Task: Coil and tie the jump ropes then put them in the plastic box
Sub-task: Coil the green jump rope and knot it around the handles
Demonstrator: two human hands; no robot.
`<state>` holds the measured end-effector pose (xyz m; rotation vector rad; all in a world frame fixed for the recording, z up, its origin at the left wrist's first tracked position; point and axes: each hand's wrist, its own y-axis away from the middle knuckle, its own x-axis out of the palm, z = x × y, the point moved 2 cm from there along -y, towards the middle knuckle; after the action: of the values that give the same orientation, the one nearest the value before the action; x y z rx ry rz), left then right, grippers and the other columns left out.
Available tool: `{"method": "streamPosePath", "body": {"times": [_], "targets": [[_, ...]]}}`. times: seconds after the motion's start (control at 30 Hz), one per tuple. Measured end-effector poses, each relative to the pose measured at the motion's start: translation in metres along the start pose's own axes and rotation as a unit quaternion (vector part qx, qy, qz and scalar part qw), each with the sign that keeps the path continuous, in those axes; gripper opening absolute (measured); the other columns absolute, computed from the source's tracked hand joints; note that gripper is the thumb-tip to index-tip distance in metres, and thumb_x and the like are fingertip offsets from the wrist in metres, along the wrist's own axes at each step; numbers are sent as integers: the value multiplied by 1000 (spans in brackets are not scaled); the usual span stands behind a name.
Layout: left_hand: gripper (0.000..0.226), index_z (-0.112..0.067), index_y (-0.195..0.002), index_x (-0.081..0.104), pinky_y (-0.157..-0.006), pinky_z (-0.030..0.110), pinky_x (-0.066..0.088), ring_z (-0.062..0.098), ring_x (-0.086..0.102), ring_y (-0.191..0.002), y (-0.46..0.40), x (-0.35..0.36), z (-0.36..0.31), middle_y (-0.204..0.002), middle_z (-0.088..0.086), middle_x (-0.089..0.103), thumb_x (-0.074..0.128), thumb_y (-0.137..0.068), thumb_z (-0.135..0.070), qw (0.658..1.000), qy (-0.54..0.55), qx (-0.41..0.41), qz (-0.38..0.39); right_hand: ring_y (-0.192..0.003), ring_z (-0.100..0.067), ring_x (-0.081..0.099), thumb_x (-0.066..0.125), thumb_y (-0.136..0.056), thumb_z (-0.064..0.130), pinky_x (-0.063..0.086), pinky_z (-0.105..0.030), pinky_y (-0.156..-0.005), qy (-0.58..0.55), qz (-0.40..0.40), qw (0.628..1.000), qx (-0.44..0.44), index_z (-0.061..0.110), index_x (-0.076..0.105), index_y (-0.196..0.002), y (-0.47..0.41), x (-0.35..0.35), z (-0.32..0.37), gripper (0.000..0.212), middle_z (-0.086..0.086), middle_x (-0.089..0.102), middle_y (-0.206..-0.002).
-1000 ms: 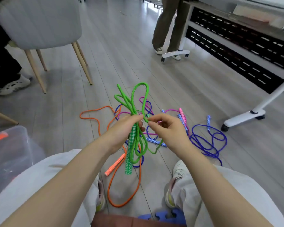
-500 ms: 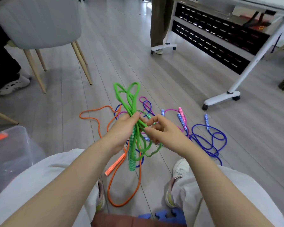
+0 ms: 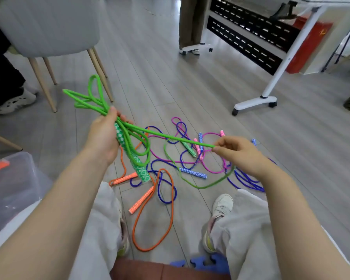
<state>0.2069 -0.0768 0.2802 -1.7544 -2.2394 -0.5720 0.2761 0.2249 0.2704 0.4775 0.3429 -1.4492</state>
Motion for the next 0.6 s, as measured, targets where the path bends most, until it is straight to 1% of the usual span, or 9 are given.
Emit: {"method": "streamPosePath", "body": {"times": [0.07, 0.17, 0.27, 0.33, 0.4, 0.47, 0.5, 0.57, 0.6], "targets": [[31, -15, -76, 47, -67, 31, 53, 13, 60, -55, -2, -4, -1, -55, -5, 53, 39, -105, -25, 999, 37, -9, -10, -73, -17, 47, 64, -92, 17, 37, -33, -73, -3, -27, 1000, 5, 10, 67, -88, 0, -11, 0, 9, -6, 60, -77], [31, -14, -75, 46, -65, 29, 53, 13, 58, -53, 3, 1, 4, -54, -4, 53, 40, -104, -24, 999, 37, -27, -4, -71, -13, 48, 60, -94, 13, 39, -31, -69, -42, -66, 997, 5, 10, 68, -89, 1, -16, 3, 10, 0, 60, -74], [32, -12, -75, 49, -65, 32, 52, 16, 57, -58, 16, 13, 13, -56, -3, 57, 41, -104, -21, 996, -77, -16, 44, -58, 1, 48, 60, -94, 10, 39, -18, -62, -63, -64, 996, -20, 17, 67, -84, 2, 1, 14, 14, 7, 61, -69], [31, -10, -76, 53, -66, 34, 49, 17, 57, -61, 26, 21, 20, -63, 1, 61, 42, -103, -20, 984, -157, -2, 82, -56, 4, 49, 60, -94, 9, 38, -12, -59, -75, -45, 995, -39, 16, 67, -85, 4, 15, 20, 14, 10, 61, -68], [28, -8, -84, 58, -66, 33, 51, 13, 60, -63, 33, 25, 28, -75, 1, 67, 43, -103, -22, 965, -233, -1, 118, -58, 6, 52, 60, -94, 8, 39, -9, -59, -88, -30, 994, -52, 14, 68, -89, 4, 27, 26, 11, 11, 62, -68], [27, -10, -90, 62, -72, 37, 52, 12, 61, -70, 40, 28, 36, -88, 3, 73, 44, -103, -25, 944, -286, -9, 162, -60, 1, 52, 61, -93, 8, 39, -12, -60, -94, -13, 993, -64, 14, 68, -89, 3, 38, 30, 11, 7, 62, -70], [26, -12, -91, 62, -74, 39, 52, 12, 62, -73, 43, 29, 39, -92, 3, 74, 44, -103, -27, 935, -301, -16, 186, -63, -5, 50, 61, -93, 8, 40, -17, -62, -92, -5, 993, -69, 16, 68, -87, 3, 43, 30, 12, 2, 61, -71], [26, -11, -96, 62, -71, 33, 53, 7, 64, -72, 50, 33, 42, -89, -6, 75, 43, -103, -27, 922, -313, -28, 228, -68, -16, 46, 62, -93, 9, 37, -29, -65, -90, 6, 993, -78, 16, 68, -85, 3, 51, 31, 12, -9, 56, -73], [27, -9, -97, 63, -67, 29, 54, 4, 64, -70, 54, 35, 42, -84, -10, 74, 44, -103, -27, 915, -322, -31, 241, -69, -17, 45, 63, -92, 9, 37, -32, -66, -89, 8, 992, -84, 15, 69, -87, 3, 54, 31, 10, -11, 55, -74]]}}
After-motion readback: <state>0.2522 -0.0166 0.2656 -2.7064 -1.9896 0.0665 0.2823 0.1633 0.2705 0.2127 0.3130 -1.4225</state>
